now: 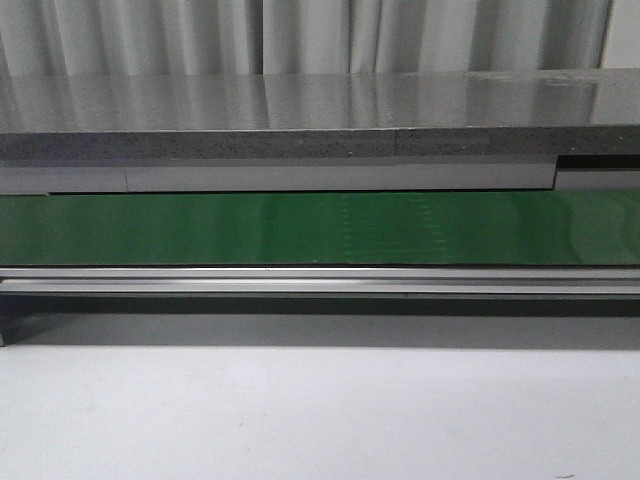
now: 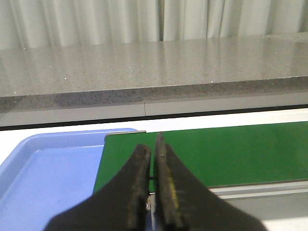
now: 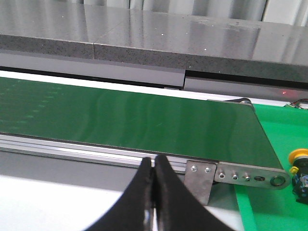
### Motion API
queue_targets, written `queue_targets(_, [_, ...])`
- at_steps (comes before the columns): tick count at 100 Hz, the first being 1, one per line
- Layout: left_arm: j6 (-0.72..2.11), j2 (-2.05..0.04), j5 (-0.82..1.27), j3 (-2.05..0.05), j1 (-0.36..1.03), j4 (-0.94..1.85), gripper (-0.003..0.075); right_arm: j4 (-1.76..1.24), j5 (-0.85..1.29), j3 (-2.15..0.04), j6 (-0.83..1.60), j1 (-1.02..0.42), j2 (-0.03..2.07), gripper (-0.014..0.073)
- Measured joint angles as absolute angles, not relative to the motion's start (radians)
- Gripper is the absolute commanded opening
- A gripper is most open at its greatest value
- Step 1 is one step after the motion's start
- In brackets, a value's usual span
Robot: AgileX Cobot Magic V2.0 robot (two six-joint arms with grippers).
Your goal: Move button from left to right
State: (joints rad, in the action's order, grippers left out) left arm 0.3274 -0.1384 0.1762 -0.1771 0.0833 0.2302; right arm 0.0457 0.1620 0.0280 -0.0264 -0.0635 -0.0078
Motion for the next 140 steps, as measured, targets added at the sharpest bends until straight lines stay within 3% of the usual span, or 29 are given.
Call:
queue_targets(121, [0.327, -0.138, 0.176, -0.177, 0.083, 0.228, 0.0005, 0.046, 0.158, 0.03, -0.029, -0.064, -0.008, -0.0121])
queue_targets(140, [0.182, -0.135, 0.164, -0.172, 0.083, 0.077, 0.0005, 0.046, 0.158, 0.03, -0.029, -0.064, -0.008, -0.0121])
